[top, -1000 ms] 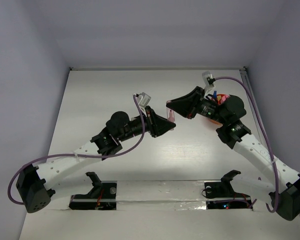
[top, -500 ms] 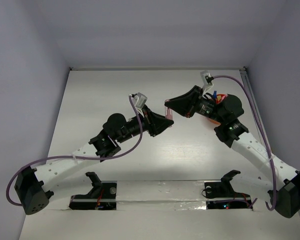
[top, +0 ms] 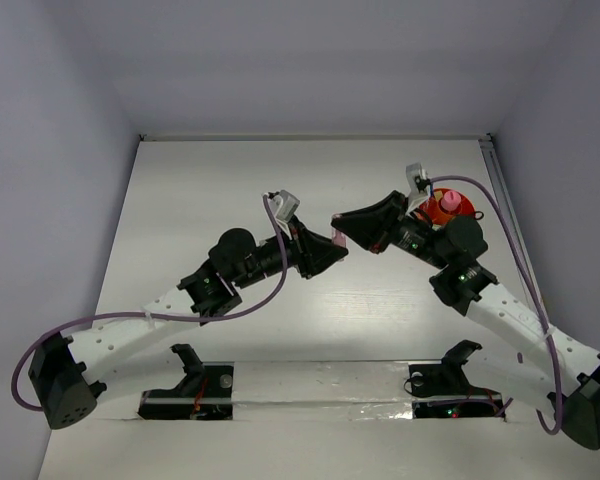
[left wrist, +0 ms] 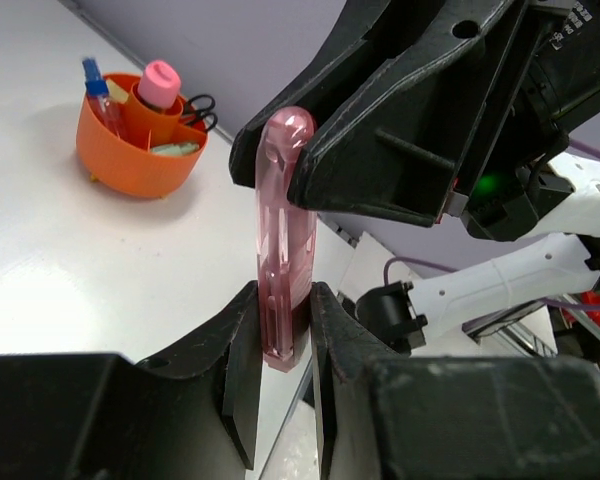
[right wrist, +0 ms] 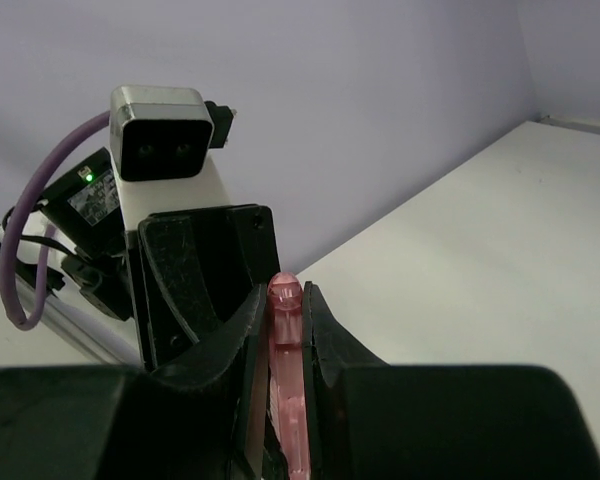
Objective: Sort the stationery into containers
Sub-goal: Close the pen cap on the pen.
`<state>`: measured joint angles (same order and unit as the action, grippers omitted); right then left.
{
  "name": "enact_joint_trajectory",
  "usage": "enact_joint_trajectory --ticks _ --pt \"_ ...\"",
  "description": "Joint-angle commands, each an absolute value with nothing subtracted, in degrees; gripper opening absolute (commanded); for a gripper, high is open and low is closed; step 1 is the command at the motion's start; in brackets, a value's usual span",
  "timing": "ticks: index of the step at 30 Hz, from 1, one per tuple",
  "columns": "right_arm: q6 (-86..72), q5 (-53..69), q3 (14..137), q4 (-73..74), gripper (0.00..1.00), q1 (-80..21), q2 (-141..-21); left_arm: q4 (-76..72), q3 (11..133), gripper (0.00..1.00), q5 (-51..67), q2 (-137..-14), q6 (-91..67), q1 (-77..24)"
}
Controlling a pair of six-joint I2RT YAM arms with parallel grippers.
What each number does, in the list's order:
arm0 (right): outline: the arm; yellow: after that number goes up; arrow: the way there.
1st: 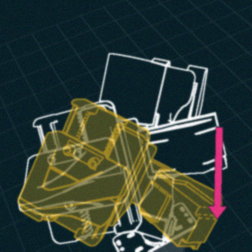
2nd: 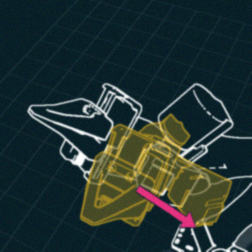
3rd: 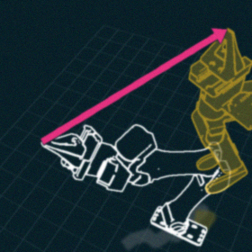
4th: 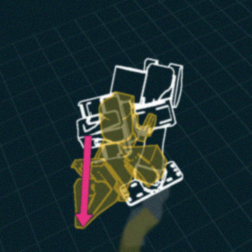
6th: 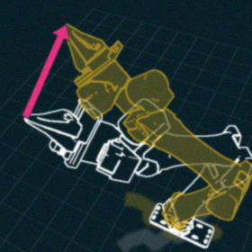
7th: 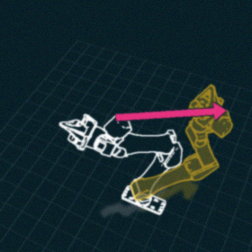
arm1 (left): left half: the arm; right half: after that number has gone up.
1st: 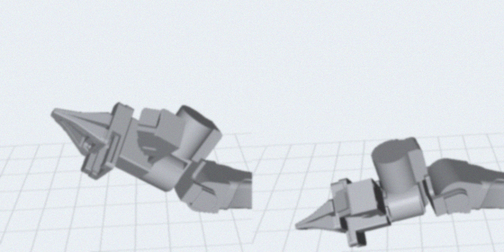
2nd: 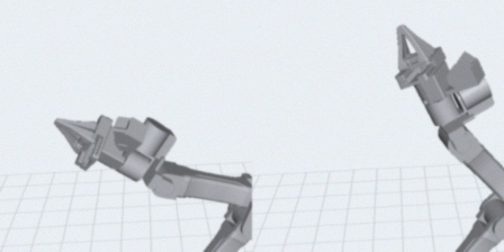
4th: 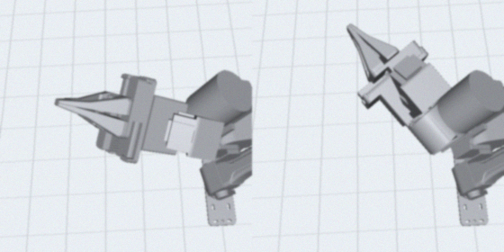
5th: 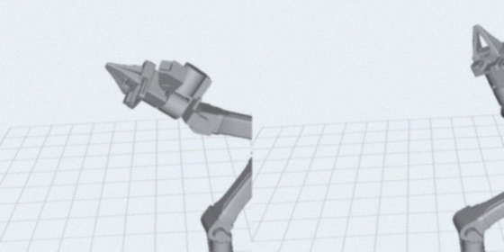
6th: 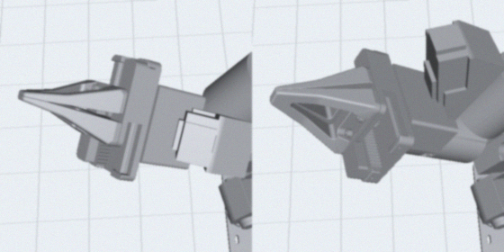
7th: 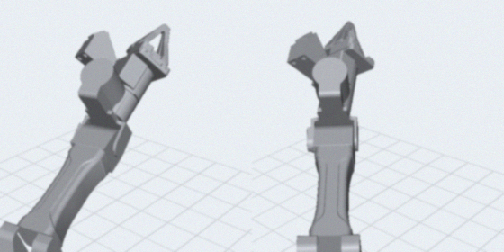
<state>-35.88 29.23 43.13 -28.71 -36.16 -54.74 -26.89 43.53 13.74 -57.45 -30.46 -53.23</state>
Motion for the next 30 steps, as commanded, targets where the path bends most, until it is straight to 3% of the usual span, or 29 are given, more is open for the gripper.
enact_joint_trajectory --ticks 1,30 --pt "-32.96 35.51 36.05 -18.10 0.00 -39.02 -53.97 -43.86 51.76 0.00 4.66 -52.65 -28.57 -51.33" --pt "-32.60 33.57 17.42 -14.31 0.00 -42.19 -51.51 -41.14 65.91 0.00 4.66 -55.90 -23.73 -51.33"
